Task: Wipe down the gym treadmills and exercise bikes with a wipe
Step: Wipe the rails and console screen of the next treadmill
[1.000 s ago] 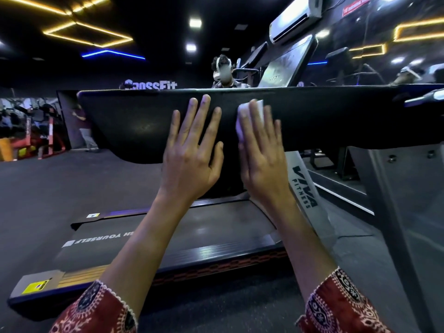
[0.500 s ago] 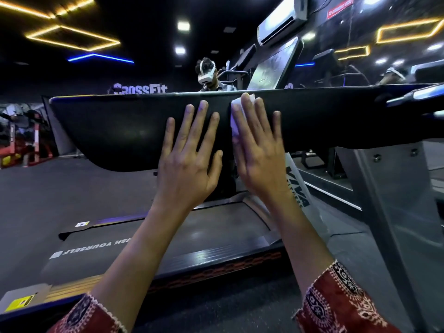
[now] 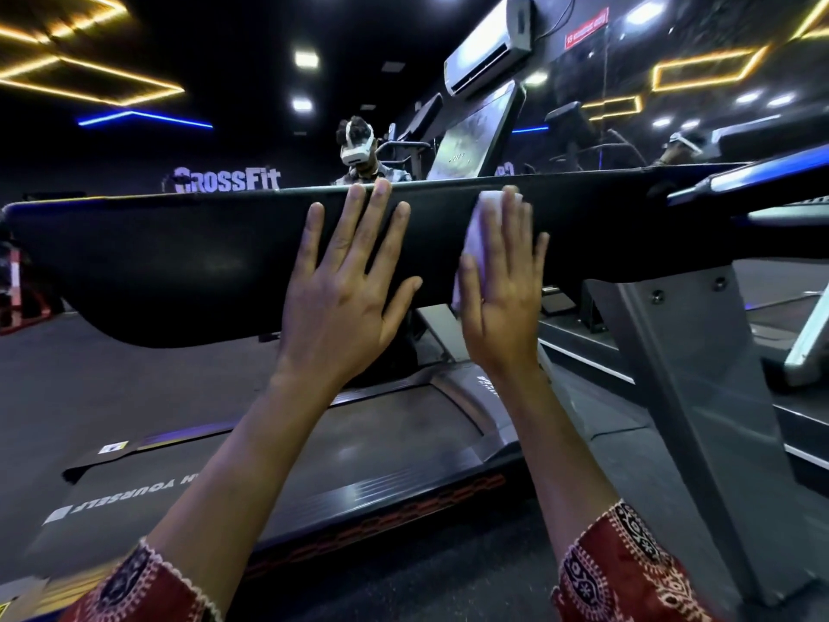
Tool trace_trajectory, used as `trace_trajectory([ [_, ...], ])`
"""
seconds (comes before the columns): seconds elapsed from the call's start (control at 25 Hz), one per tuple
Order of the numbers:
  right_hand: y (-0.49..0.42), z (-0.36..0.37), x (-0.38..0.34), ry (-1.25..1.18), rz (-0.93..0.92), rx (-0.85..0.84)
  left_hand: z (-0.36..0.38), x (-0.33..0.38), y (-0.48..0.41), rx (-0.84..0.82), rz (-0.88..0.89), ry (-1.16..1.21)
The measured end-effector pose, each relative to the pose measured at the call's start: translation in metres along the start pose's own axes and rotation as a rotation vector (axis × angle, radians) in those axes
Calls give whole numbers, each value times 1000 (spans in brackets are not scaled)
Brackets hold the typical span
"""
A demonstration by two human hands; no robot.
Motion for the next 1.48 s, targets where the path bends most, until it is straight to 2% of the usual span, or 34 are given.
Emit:
trace_trajectory([
  [0.04,2,0,1,-12,23,-3,0,1,3,5,8,-12],
  [0.16,11,4,-18,18,-80,-6,-6,-5,13,37,3,-10],
  [0.24,5,4,-28,-47,56,8,-15,-15,20,60,-22,-5],
  [0.28,1,4,-39,-59,57,8,-22,-22,24,70,-39,-7],
  [0.4,-3,7,-81,-20,-99,13,-40,-44,39,77,-85,-22],
  [0.48,-9,5,-94,-68,-16,24,-51,-59,49,76,-121,-45],
  [0.52,-10,4,-103,-71,-47,25,-56,-64,54,76,-137,-51],
  [0.6,-3,7,-121,-49,-221,16,-62,-71,63,74,-156,-52],
  [0.64,0,8,-121,-43,-235,20,-64,-72,66,71,-154,-45],
  [0.72,5,6,-109,-80,-88,28,-63,-67,70,64,-131,-42],
  [0.76,10,4,-105,-92,-70,28,-61,-62,71,63,-114,-43],
  [0.88,23,7,-91,-72,-173,5,-54,-43,67,76,-62,0],
  [0.96,16,4,-63,-92,-9,6,-46,-33,60,89,-48,36],
  [1.0,14,3,-55,-83,3,-3,-43,-29,56,92,-51,53],
  [1.08,18,5,-49,-15,-122,-18,-34,-20,51,95,-50,79],
  [1.12,18,5,-41,-2,-118,-14,-29,-15,48,91,-45,86],
  [1.2,13,3,-23,-53,50,-5,-21,-8,42,82,-36,88],
  [1.24,11,3,-19,-54,51,-8,-17,-3,37,79,-28,90],
  [1.32,8,5,-20,16,-84,-13,-11,3,28,67,-4,88],
  [1.36,3,5,-16,30,-84,-3,-8,5,23,61,7,84],
  [1.44,-12,3,-4,2,37,17,-6,6,12,62,10,82],
  [1.48,-18,3,-3,8,18,26,-5,7,6,66,7,87],
])
Point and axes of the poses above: each hand's wrist, its own y-axis away from the middle knuckle, its own z-axis out of the palm, x = y × z, the point moved 7 cm from there along -y, towards the middle knuckle, and after that the axes turned 15 degrees about y, right-handed, at the moved point
